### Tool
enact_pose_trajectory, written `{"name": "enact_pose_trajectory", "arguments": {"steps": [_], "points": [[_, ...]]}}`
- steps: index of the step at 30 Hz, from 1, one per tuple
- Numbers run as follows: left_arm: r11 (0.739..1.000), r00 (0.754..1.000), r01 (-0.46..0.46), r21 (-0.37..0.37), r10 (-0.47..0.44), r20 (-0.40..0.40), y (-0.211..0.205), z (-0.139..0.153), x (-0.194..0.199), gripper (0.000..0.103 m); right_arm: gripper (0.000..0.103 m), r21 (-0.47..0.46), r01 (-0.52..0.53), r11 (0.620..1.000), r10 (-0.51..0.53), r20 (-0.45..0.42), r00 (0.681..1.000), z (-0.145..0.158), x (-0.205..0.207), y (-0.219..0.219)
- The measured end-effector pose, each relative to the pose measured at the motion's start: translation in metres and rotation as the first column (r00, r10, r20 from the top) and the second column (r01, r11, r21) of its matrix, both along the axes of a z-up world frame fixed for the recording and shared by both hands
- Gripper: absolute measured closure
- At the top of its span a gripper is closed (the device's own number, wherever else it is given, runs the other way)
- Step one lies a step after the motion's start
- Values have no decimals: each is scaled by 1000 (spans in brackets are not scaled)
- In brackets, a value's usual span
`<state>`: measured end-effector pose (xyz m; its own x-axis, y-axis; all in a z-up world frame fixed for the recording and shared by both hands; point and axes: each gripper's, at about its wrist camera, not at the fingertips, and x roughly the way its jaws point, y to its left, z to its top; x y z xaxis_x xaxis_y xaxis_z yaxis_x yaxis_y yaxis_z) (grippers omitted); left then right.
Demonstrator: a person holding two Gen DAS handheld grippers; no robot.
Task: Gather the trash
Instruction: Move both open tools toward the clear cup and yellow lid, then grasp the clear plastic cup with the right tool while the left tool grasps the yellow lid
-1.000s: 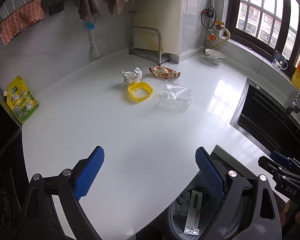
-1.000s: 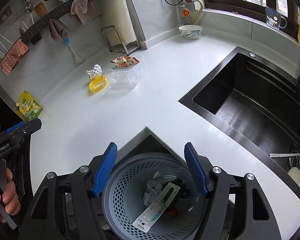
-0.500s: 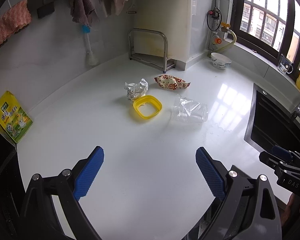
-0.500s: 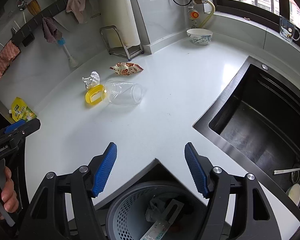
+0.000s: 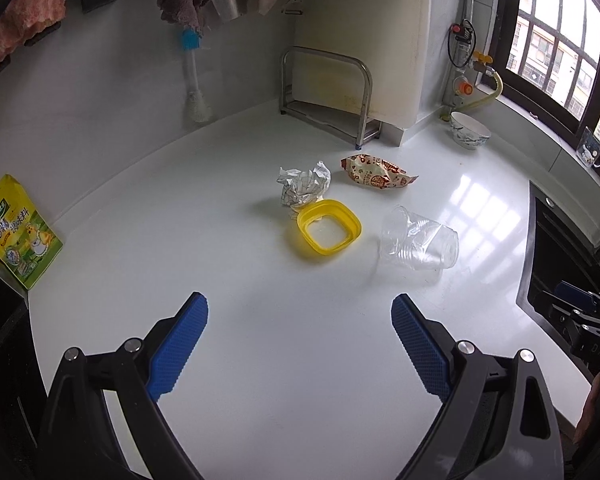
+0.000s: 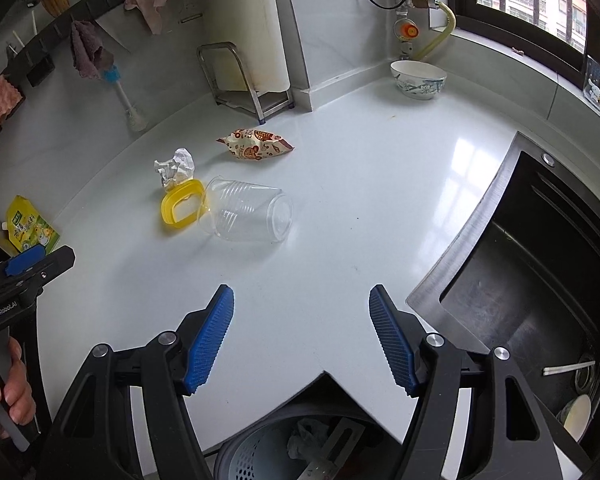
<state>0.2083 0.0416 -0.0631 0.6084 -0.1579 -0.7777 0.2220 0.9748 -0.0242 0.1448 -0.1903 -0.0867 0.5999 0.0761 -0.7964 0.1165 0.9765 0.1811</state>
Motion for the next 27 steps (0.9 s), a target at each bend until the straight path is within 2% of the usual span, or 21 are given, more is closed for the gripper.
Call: {"name": "enact_pose_trajectory", "arguments": {"steps": [5, 9, 12, 13, 18, 23, 27], "points": [[994, 995, -102, -30, 102, 0, 0, 1, -7, 12, 36, -5, -117, 993, 117, 2, 993, -3, 12, -7], [974, 975, -223, -37, 223, -3, -5, 1, -19, 12, 36, -23, -270, 963, 270, -4, 963, -6, 26, -9], [952, 953, -303, -51, 304, -4, -10, 1, -31, 11, 34, -45, -400, 915, 401, 10, 916, -7, 38, -9], [943, 944, -329, -46, 329, -4, -13, 0, -34, 11, 31, -54, -433, 900, 434, 12, 901, -8, 44, -9], [906, 906, -423, -32, 422, -21, -15, -7, -39, 11, 31, -66, -577, 814, 578, 7, 816, -18, 77, -3], [907, 907, -421, -6, 421, -12, -18, -20, -29, 10, 27, -112, -661, 742, 667, 17, 745, -31, 104, 12], [914, 915, -404, -33, 404, -20, -20, -36, -13, 10, 27, -164, -698, 697, 709, 18, 705, -41, 120, 24]]}}
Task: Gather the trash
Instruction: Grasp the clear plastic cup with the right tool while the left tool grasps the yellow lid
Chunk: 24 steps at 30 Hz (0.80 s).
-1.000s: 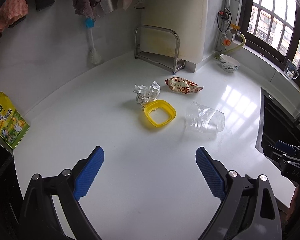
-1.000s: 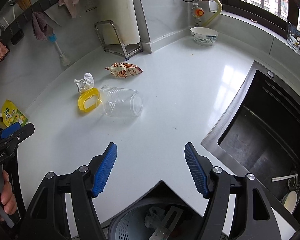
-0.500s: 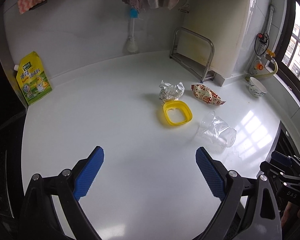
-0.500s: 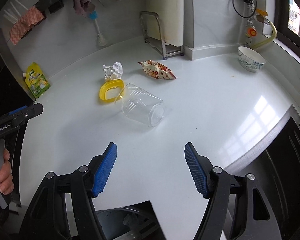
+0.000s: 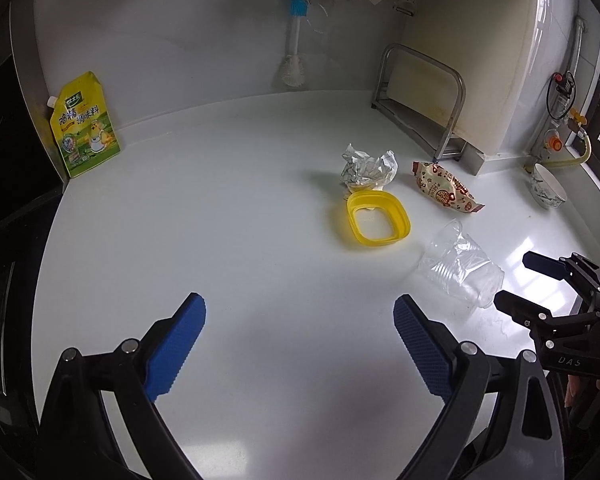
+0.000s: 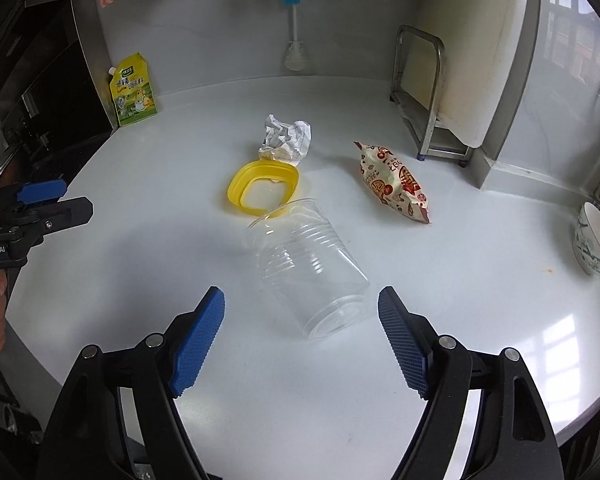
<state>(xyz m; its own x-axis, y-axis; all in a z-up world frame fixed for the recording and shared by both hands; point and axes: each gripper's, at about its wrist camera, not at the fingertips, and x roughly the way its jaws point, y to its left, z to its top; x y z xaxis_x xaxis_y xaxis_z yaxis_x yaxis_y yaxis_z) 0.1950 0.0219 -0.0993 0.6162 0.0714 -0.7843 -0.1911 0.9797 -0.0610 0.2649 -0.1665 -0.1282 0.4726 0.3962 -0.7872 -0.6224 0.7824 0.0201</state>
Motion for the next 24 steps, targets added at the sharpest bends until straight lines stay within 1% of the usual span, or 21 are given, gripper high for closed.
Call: {"name": "enact_pose_trajectory", "arguments": {"steps": [3, 6, 10, 15, 19, 24], "points": [[1000, 1000, 20, -4, -20, 5, -4, -10, 12, 10, 26, -18, -38, 999, 38, -2, 999, -7, 8, 7], [999, 999, 37, -4, -37, -4, -8, -18, 22, 10, 26, -64, -56, 996, 57, 11, 998, -13, 14, 14], [999, 999, 45, -10, -45, -9, -9, -24, 30, 10, 26, -89, -95, 992, 93, -27, 995, -21, 23, 22], [999, 999, 43, -21, -43, -14, -6, -26, 35, 10, 26, -146, -138, 980, 129, -65, 989, -33, 30, 33], [999, 999, 45, -16, -45, -15, -6, -27, 38, 10, 26, -141, -135, 981, 125, -80, 989, -35, 38, 35], [999, 999, 45, -17, -45, -14, -6, -27, 44, 10, 26, -92, -106, 990, 99, -82, 992, -29, 44, 35]]}}
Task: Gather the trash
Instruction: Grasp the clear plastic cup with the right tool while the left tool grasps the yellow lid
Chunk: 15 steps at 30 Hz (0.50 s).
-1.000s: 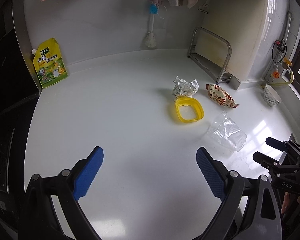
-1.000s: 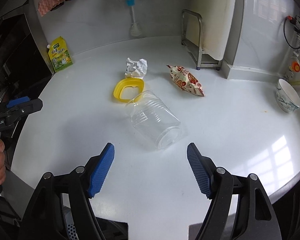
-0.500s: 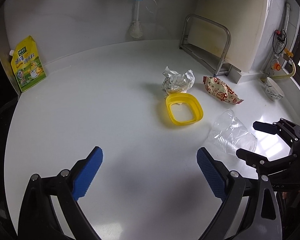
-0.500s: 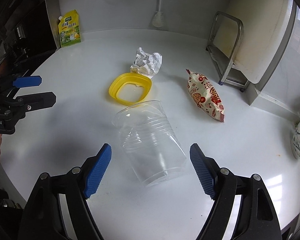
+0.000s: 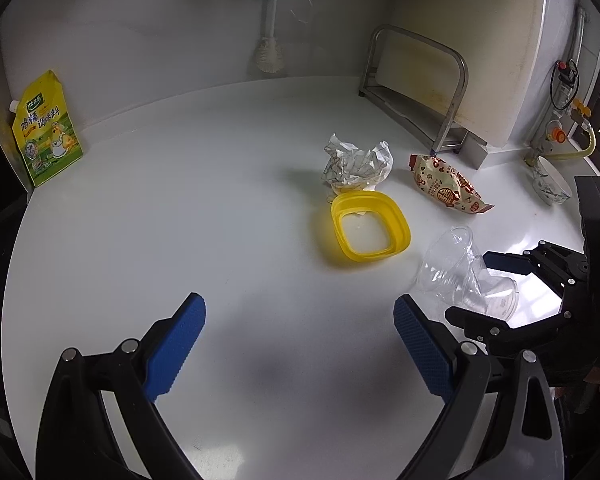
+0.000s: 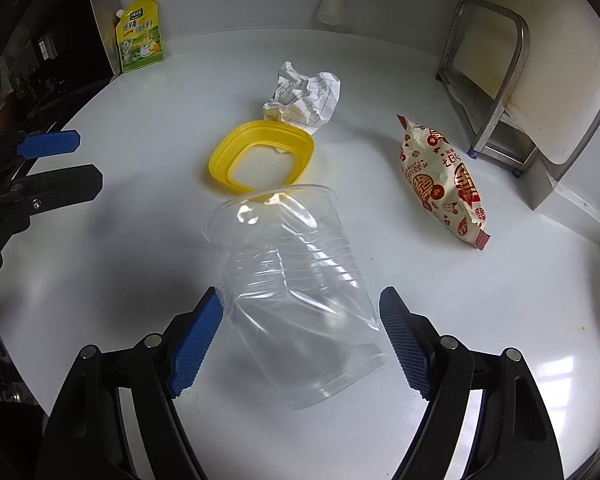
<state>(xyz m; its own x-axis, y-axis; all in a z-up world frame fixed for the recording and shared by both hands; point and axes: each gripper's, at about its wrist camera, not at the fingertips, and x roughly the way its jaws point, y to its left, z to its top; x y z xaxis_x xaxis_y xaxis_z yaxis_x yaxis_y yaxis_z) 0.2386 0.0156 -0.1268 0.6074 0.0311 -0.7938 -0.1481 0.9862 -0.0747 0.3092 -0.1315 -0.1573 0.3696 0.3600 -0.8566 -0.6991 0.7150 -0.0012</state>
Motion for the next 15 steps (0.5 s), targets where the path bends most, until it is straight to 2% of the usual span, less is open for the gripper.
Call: {"name": "enact_pose_trajectory", "arguments": {"steps": [3, 8, 12, 15], "points": [[1000, 1000, 0, -7, 0, 4, -1, 1, 5, 10, 32, 29, 18, 999, -18, -8, 1000, 4, 3, 0], [1000, 1000, 11, 0, -11, 7, -8, -1, 15, 10, 33, 78, 67, 995, -66, -24, 998, 7, 3, -9], [1000, 1000, 18, -6, -18, -1, -17, -7, 27, 10, 33, 112, 183, 977, -180, -33, 983, 7, 4, -33], [1000, 1000, 15, -27, -16, -11, -25, -12, 39, 10, 33, 157, 303, 940, -298, -54, 953, 7, 5, -62]]}}
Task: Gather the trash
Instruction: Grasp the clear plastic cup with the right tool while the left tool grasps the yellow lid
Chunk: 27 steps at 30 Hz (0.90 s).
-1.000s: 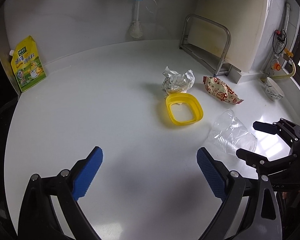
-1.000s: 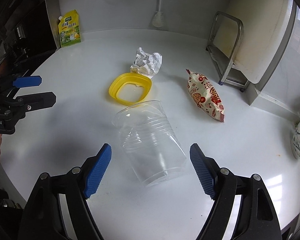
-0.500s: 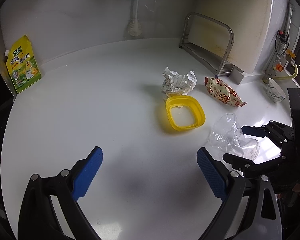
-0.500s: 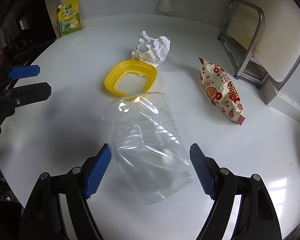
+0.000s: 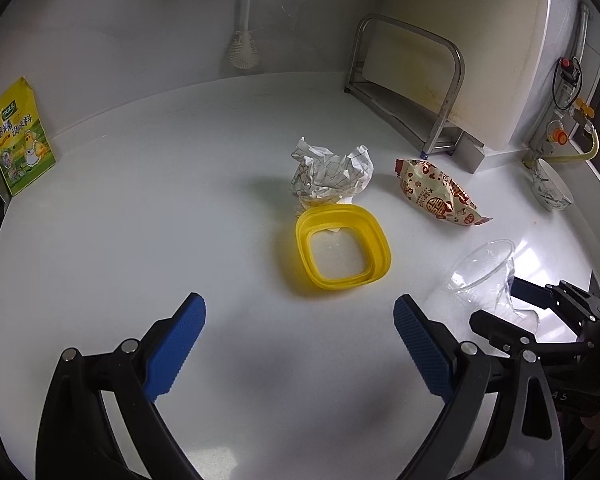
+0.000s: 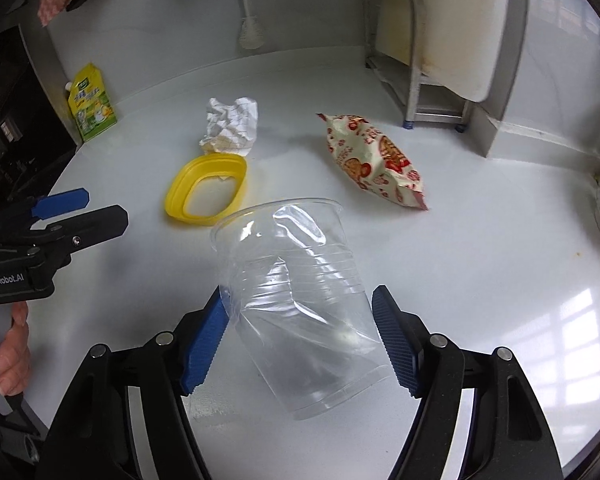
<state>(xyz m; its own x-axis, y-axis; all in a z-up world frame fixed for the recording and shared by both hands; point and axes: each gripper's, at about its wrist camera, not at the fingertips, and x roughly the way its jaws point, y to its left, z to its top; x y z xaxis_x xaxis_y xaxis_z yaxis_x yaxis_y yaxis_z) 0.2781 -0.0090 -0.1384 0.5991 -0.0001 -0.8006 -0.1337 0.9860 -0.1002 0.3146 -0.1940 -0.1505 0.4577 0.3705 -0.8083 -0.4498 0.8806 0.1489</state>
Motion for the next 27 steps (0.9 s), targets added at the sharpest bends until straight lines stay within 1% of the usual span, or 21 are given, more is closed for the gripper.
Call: {"name": "enact_pose_trajectory", "arguments": {"steps": [3, 5, 8, 14, 21, 22, 23, 24, 26, 27], "points": [[1000, 1000, -1, -10, 1, -9, -10, -5, 15, 10, 33, 50, 113, 992, -112, -17, 994, 1, -3, -28], [1000, 1000, -6, -7, 6, -14, -17, -9, 25, 10, 33, 57, 169, 984, -169, -15, 986, 3, -7, -41], [1000, 999, -16, 6, 16, -29, -24, -16, 38, 10, 33, 62, 227, 972, -227, -7, 974, 6, -15, -57], [999, 998, -28, 31, 30, -57, -31, -29, 57, 10, 33, 66, 277, 958, -278, -7, 961, 4, -28, -77], [998, 995, -56, 39, 59, -75, -29, -39, 69, 11, 33, 86, 299, 950, -300, -2, 954, 7, -38, -79], [998, 995, -58, 37, 61, -76, -29, -40, 68, 13, 33, 87, 299, 950, -300, -2, 954, 7, -39, -79], [998, 995, -58, 34, 61, -77, -29, -40, 68, 18, 33, 86, 299, 950, -300, 1, 954, 7, -40, -79], [997, 995, -58, 44, 61, -73, -29, -40, 68, 20, 33, 84, 299, 950, -301, 3, 954, 8, -41, -78], [997, 996, -48, 54, 52, -68, -30, -38, 67, 33, 33, 84, 297, 951, -299, 3, 954, 8, -43, -76], [998, 997, -42, 54, 46, -68, -30, -38, 67, 33, 33, 84, 297, 951, -298, 3, 954, 8, -44, -76]]}}
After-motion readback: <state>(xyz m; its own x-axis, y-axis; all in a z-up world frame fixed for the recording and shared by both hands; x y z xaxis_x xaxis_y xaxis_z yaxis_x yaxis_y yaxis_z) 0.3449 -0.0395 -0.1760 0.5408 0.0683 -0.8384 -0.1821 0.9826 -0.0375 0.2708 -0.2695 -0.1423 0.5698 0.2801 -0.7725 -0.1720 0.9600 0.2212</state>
